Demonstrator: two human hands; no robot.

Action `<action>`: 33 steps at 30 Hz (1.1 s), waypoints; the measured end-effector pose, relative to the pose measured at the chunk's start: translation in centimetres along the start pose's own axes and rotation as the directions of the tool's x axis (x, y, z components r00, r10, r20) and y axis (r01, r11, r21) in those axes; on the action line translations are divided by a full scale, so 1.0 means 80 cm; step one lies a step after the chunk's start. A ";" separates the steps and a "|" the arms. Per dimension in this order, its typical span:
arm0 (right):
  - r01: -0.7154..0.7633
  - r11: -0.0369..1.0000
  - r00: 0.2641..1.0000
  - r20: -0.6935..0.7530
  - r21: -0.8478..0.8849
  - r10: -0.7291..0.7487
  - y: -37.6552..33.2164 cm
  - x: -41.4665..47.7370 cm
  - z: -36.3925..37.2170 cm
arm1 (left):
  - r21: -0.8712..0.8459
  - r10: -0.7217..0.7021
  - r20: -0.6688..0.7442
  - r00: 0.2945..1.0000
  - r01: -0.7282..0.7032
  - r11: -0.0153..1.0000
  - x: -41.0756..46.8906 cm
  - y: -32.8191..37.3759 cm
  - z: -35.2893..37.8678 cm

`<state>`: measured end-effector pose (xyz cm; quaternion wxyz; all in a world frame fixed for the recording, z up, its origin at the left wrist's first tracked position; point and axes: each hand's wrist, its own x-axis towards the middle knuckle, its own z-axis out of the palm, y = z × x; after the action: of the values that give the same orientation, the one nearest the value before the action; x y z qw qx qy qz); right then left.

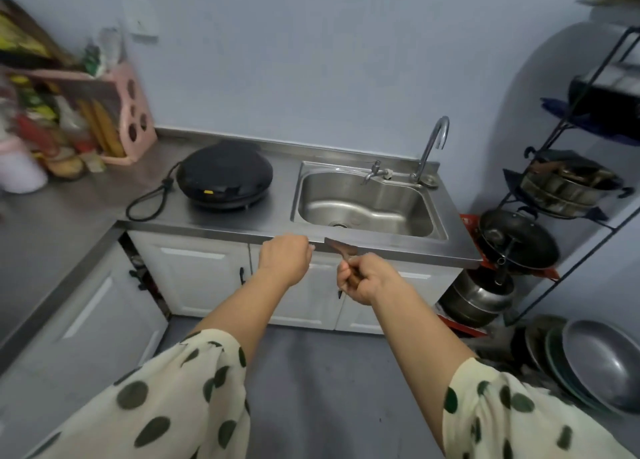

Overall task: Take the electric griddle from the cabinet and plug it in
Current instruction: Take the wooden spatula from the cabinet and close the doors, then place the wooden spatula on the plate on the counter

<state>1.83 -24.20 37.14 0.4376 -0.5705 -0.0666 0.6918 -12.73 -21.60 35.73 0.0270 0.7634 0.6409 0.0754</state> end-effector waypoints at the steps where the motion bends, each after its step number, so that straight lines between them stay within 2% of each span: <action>1: 0.015 1.000 1.000 0.010 -0.005 -0.015 0.003 -0.003 0.016 | 0.000 -0.017 -0.013 1.000 0.017 1.000 -0.004 -0.012 -0.010; 7: 0.054 0.993 0.993 0.114 -0.105 -0.042 0.036 -0.017 0.135 | -0.087 -0.177 -0.116 0.977 0.167 0.982 -0.036 -0.117 -0.062; 13: 0.063 0.975 0.961 0.277 -0.211 -0.002 0.061 -0.013 0.254 | -0.226 -0.405 -0.197 0.893 0.361 0.905 -0.052 -0.222 -0.102; 18: 0.051 0.943 0.922 0.379 -0.329 0.082 0.091 0.009 0.358 | -0.319 -0.607 -0.196 0.770 0.535 0.782 -0.059 -0.314 -0.119; 23: 0.020 0.895 0.866 0.455 -0.447 0.207 0.116 0.033 0.454 | -0.344 -0.735 -0.192 0.651 0.656 0.671 -0.058 -0.389 -0.129; 26: 0.031 0.861 0.832 0.491 -0.508 0.260 0.130 0.042 0.515 | -0.359 -0.814 -0.207 0.543 0.731 0.580 -0.055 -0.436 -0.142; 33: 0.040 0.767 0.742 0.533 -0.640 0.406 0.180 0.039 0.618 | -0.466 -0.919 -0.235 0.315 0.794 0.391 -0.085 -0.515 -0.157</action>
<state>-47.64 -10.69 43.14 0.1025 -0.4105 -0.3734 0.8256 -55.86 -21.66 41.90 0.0121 0.2461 0.9177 0.3115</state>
